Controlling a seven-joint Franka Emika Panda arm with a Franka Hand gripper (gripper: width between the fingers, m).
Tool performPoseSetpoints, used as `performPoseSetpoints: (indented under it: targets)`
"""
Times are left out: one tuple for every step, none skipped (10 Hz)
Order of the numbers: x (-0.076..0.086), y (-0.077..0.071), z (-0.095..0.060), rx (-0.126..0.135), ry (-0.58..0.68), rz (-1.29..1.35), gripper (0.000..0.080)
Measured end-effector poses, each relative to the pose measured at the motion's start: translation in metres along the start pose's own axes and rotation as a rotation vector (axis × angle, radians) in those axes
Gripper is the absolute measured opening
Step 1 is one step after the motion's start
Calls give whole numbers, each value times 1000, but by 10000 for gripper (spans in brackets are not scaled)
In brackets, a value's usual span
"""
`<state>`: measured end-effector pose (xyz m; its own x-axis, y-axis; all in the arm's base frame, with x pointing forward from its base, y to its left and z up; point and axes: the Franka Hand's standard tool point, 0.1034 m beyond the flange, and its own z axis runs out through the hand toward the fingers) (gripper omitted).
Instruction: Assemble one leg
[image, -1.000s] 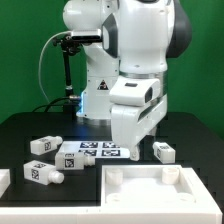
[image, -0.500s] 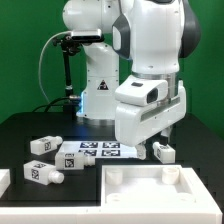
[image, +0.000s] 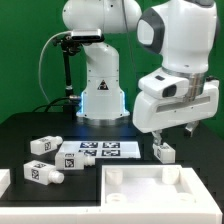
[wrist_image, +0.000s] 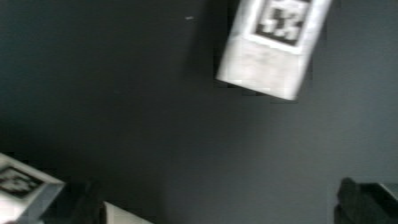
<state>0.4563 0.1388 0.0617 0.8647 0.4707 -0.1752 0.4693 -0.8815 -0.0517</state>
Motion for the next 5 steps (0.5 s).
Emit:
performPoseSetpoints:
  targets:
    - [-1,1,1,1,-10,2,649]
    - [-1,0,1,2,-13,1,649]
    - [-4,-1,2,6,-44,0,649]
    - [-10,-5,5,14,-137,41,649]
    - [-9,-9,9,21,-220,73,649]
